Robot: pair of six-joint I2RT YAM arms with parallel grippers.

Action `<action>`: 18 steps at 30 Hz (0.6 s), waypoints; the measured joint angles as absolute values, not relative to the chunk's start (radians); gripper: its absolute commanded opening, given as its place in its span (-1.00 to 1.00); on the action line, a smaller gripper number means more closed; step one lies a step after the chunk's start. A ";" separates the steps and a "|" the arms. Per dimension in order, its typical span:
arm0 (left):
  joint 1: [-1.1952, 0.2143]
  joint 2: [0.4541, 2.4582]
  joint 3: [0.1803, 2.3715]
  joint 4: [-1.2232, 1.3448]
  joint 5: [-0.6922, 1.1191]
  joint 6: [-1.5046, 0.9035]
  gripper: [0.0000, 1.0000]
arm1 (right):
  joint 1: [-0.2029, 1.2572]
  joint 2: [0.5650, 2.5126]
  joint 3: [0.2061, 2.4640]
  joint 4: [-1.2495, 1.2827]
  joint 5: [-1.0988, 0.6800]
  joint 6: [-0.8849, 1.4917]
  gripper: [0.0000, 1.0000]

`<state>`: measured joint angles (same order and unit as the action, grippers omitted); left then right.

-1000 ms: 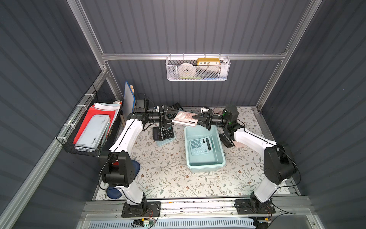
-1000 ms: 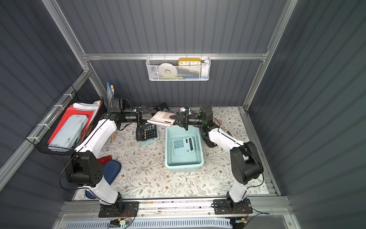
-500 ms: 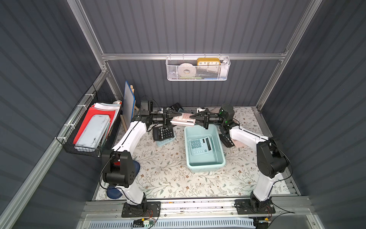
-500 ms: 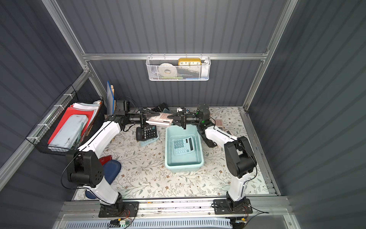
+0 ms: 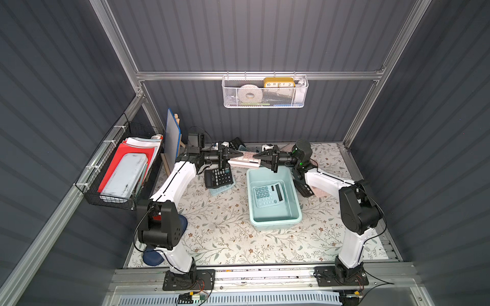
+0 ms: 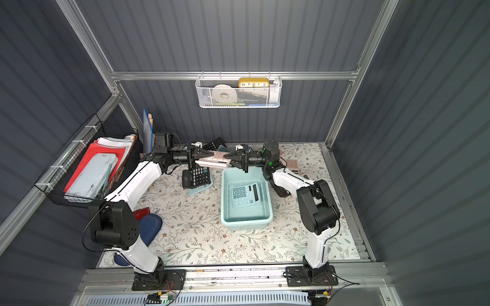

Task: Put the calculator in the storage box
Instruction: Place the calculator in the storage box.

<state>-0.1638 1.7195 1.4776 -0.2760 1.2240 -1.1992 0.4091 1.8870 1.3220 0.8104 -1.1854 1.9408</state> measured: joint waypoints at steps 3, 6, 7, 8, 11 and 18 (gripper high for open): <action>-0.164 1.731 1.486 -0.287 1.205 -1.202 -0.76 | 0.409 1.859 1.326 0.678 -1.174 1.828 -0.12; -0.162 1.733 1.490 -0.297 1.172 -1.203 -0.79 | 0.407 1.807 1.327 0.508 -1.152 1.693 0.15; -0.160 1.733 1.490 -0.301 1.160 -1.203 -0.79 | 0.406 1.789 1.330 0.450 -1.142 1.654 0.21; -0.157 1.733 1.491 -0.310 1.142 -1.202 -0.79 | 0.403 1.768 1.337 0.379 -1.131 1.597 0.29; -0.148 1.733 1.491 -0.326 1.082 -1.202 -0.82 | 0.390 1.710 1.375 0.179 -1.087 1.443 0.47; -0.142 1.722 1.491 -0.334 0.901 -1.203 -0.83 | 0.358 1.604 1.419 -0.108 -0.959 1.270 0.91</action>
<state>-0.1425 1.7222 1.4914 -0.3340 0.9009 -1.2030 0.3576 1.6039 1.4189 -0.1081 -0.9588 1.2697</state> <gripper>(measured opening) 0.237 0.926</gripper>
